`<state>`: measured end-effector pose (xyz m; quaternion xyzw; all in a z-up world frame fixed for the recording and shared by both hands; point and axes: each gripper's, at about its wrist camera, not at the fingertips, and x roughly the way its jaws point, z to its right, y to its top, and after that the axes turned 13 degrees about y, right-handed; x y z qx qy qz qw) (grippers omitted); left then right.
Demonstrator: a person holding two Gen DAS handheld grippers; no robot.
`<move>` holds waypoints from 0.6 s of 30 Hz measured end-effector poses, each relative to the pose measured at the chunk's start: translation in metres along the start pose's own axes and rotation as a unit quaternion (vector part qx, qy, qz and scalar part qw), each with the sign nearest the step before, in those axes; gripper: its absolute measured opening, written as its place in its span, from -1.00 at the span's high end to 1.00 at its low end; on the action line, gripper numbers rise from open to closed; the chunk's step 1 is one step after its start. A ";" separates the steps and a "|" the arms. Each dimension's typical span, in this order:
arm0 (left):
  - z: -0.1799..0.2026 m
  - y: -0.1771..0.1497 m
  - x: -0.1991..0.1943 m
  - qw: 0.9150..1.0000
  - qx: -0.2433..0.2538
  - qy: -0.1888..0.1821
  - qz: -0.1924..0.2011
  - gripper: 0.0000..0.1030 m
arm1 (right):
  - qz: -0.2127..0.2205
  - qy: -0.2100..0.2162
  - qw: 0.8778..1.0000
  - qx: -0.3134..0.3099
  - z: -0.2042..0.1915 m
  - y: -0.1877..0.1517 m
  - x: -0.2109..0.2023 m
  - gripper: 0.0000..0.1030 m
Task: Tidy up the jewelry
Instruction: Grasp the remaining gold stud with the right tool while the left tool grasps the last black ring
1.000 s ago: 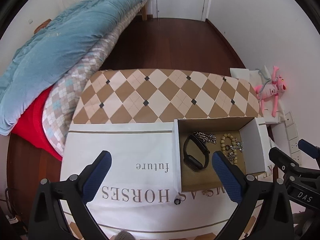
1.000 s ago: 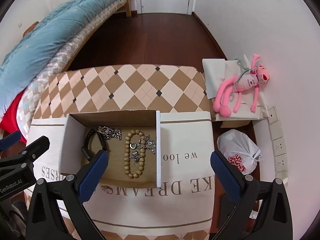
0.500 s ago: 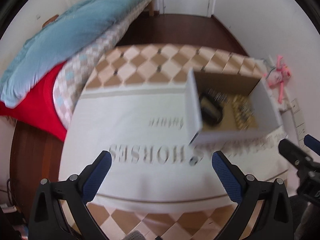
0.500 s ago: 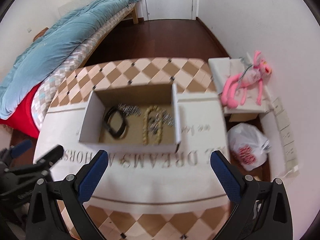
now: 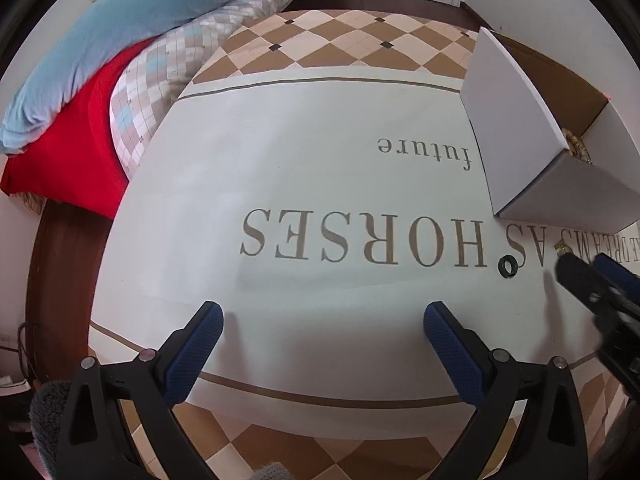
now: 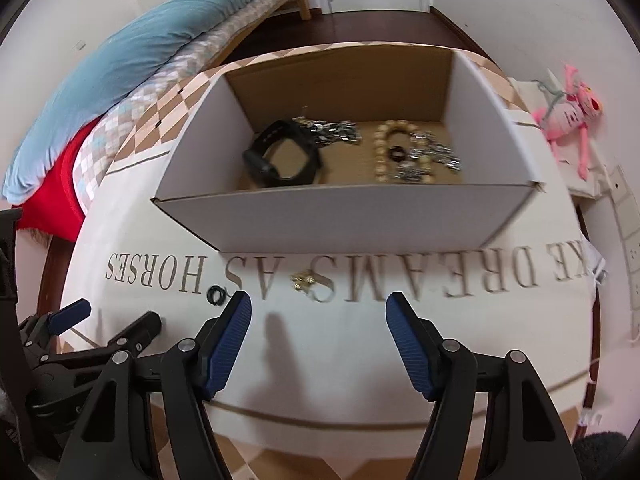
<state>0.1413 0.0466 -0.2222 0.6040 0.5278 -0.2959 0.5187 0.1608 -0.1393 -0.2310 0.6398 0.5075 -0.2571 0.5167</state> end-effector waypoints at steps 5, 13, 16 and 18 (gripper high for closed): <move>-0.002 -0.001 0.000 1.000 -0.006 -0.013 -0.011 -1.00 | 0.003 -0.042 0.998 -0.047 -0.014 0.003 0.010 0.17; 0.002 0.000 0.001 0.999 -0.008 -0.017 -0.029 -0.99 | 0.014 -0.047 0.997 -0.052 -0.009 -0.006 -0.005 0.77; 0.010 -0.001 -0.010 1.000 0.000 -0.025 -0.019 -0.98 | 0.029 -0.029 0.999 -0.009 0.014 -0.009 -0.028 0.77; 0.021 0.000 -0.021 0.999 0.006 -0.038 -0.005 -0.98 | 0.038 -0.028 0.999 0.008 0.025 -0.011 -0.041 0.77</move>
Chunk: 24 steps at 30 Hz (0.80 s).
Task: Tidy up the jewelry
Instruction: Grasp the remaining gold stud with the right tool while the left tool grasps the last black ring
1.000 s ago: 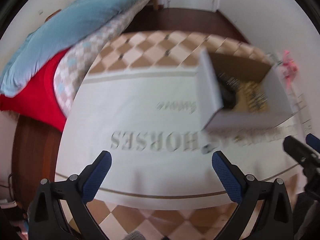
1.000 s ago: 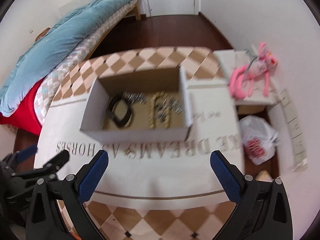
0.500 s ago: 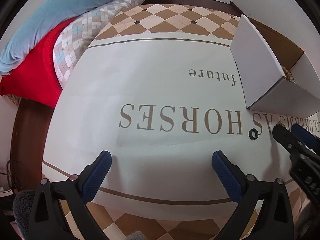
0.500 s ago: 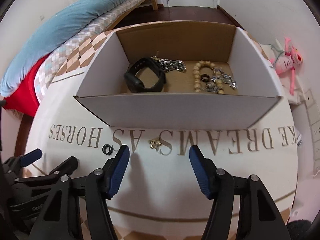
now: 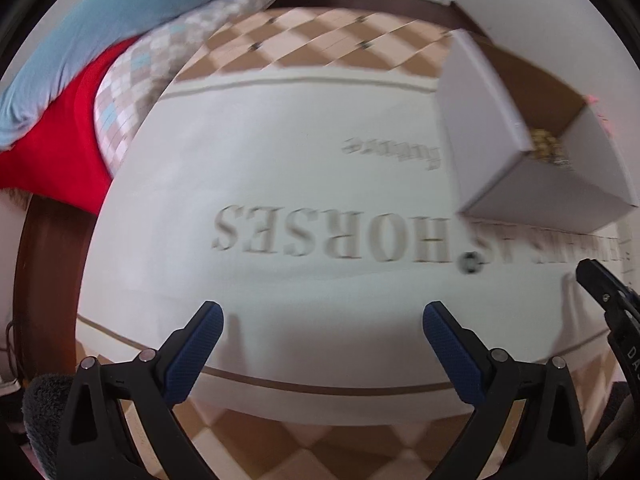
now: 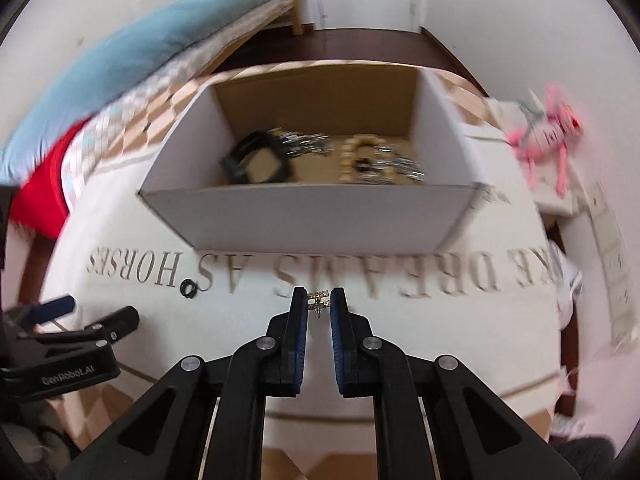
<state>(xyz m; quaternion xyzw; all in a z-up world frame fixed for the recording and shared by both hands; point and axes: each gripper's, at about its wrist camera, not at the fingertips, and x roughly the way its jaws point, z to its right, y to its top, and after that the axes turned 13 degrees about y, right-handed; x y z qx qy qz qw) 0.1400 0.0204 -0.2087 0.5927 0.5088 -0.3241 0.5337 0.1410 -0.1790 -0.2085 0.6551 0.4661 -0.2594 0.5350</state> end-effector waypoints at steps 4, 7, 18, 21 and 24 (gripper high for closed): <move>0.029 0.006 -0.011 1.000 0.015 -0.023 0.014 -0.97 | 0.009 -0.006 1.000 0.025 0.021 -0.001 -0.015 0.77; 0.049 0.012 -0.010 0.999 0.031 -0.024 0.016 -0.70 | 0.007 -0.020 0.999 0.031 0.031 -0.003 -0.016 0.77; 0.072 0.013 -0.007 0.998 0.049 -0.024 0.022 0.24 | 0.015 -0.032 0.998 0.056 0.049 -0.003 -0.018 0.77; 0.076 0.014 -0.009 0.998 0.052 -0.026 0.026 0.63 | 0.014 -0.031 0.998 0.059 0.050 -0.002 -0.018 0.77; 0.079 0.014 -0.011 0.997 0.058 -0.030 0.029 0.81 | 0.015 -0.030 0.998 0.061 0.050 -0.003 -0.018 0.77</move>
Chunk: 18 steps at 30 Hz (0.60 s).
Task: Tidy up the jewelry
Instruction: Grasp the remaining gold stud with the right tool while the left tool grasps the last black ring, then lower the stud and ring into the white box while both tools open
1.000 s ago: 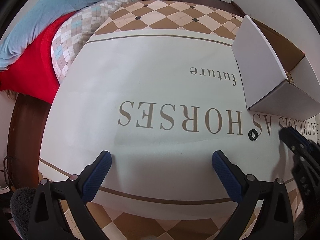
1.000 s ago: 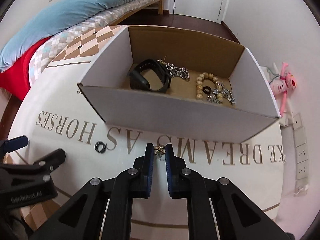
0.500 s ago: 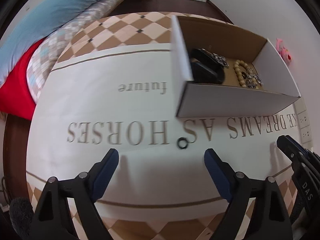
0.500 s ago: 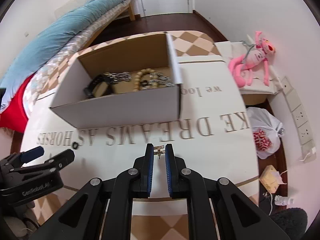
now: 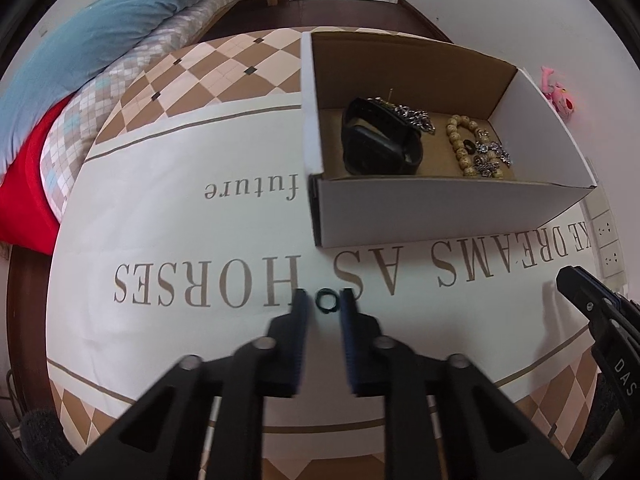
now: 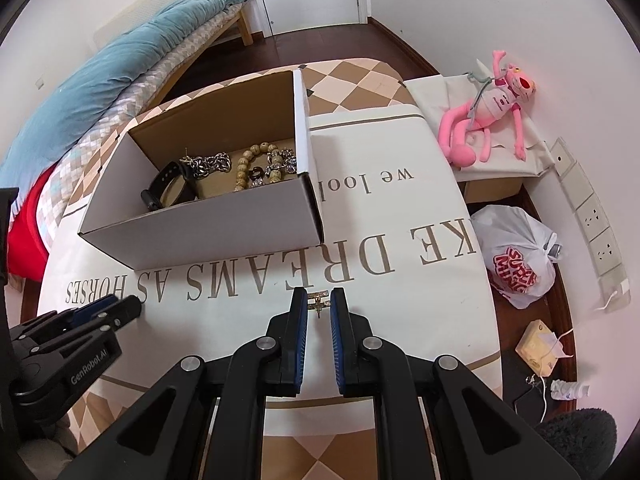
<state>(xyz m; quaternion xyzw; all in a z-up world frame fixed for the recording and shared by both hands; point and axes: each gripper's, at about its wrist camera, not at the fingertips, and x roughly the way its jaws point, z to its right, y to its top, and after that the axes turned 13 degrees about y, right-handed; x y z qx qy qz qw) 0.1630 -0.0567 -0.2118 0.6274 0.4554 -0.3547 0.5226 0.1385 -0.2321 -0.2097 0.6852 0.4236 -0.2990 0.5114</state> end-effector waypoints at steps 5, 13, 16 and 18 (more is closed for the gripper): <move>0.000 0.000 -0.001 1.000 0.000 -0.003 0.003 0.81 | 0.006 0.003 1.000 0.001 -0.001 0.002 -0.005 0.77; -0.006 -0.002 -0.041 0.999 -0.006 -0.017 0.044 0.81 | 0.027 0.023 0.999 -0.004 -0.010 0.010 -0.027 0.77; -0.009 0.002 -0.064 0.998 -0.006 -0.025 0.065 0.81 | 0.041 0.034 0.999 -0.007 -0.015 0.016 -0.042 0.77; -0.010 0.008 -0.081 0.996 -0.006 -0.033 0.079 0.81 | 0.052 0.044 0.998 -0.008 -0.019 0.023 -0.054 0.77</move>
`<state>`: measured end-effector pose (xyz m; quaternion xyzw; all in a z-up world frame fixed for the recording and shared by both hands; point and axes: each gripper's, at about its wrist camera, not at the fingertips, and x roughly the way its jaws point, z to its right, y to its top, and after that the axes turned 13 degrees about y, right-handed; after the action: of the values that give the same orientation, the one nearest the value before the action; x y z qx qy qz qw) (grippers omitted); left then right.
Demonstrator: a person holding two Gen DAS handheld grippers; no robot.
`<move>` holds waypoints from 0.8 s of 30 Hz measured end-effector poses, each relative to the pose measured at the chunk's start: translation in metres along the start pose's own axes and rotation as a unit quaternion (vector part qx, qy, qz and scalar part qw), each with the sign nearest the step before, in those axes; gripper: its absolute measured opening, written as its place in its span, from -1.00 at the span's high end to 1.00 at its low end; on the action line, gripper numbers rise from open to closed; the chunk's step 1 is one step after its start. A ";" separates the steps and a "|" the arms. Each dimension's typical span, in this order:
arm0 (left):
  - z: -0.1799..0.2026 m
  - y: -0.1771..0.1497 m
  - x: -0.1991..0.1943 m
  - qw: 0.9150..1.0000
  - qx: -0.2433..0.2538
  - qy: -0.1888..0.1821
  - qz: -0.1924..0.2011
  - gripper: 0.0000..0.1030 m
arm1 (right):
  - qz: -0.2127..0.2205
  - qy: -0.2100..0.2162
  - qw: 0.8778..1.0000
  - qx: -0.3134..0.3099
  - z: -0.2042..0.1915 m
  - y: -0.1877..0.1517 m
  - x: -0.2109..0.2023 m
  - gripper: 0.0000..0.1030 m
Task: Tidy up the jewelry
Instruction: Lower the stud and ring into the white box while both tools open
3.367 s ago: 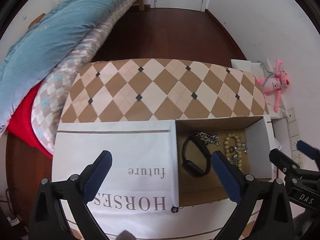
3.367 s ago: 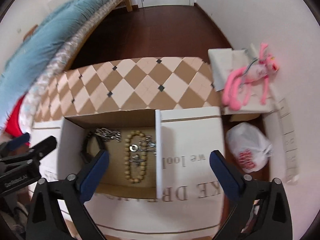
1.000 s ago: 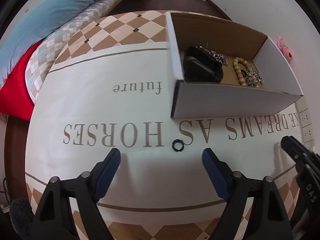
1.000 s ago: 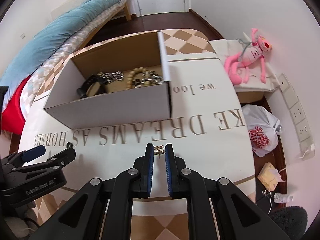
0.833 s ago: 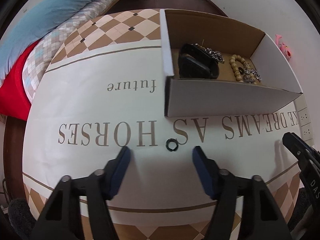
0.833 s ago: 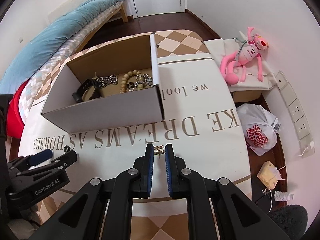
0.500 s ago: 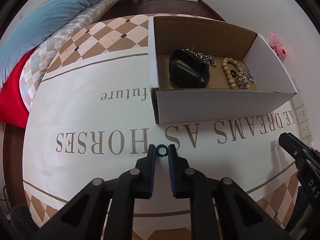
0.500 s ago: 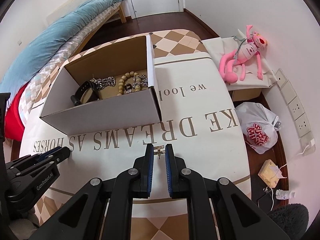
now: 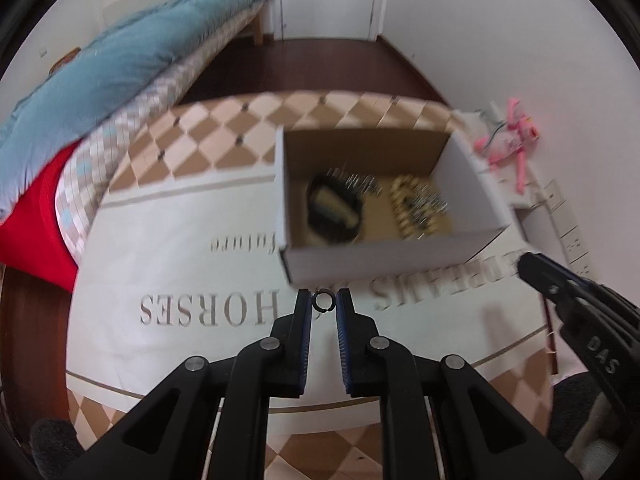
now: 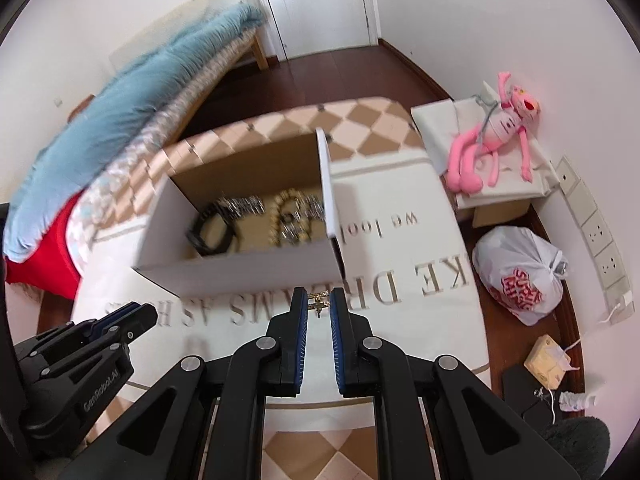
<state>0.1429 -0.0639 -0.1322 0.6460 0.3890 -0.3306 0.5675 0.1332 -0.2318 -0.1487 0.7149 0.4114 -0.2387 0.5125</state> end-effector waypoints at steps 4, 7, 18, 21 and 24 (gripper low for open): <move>0.000 0.022 -0.018 1.000 -0.004 -0.015 0.017 0.81 | 0.017 0.014 1.000 -0.005 -0.007 0.020 -0.014 0.77; 0.000 0.038 -0.021 1.000 -0.002 -0.020 0.021 0.81 | 0.021 0.022 1.000 -0.007 -0.011 0.038 -0.016 0.77; -0.002 0.075 0.041 0.994 -0.022 -0.070 -0.083 0.81 | -0.046 0.057 0.997 0.022 0.006 0.072 0.033 0.77; -0.001 0.081 0.049 0.991 -0.026 -0.072 -0.106 0.79 | -0.079 0.058 0.995 0.032 0.011 0.079 0.048 0.76; -0.002 0.089 0.053 0.987 -0.036 -0.082 -0.131 0.74 | -0.098 0.047 0.993 0.035 0.012 0.088 0.054 0.74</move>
<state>0.2467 -0.0604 -0.1352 0.5396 0.4339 -0.4398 0.5720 0.2366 -0.2367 -0.1470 0.6993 0.4944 -0.2677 0.4415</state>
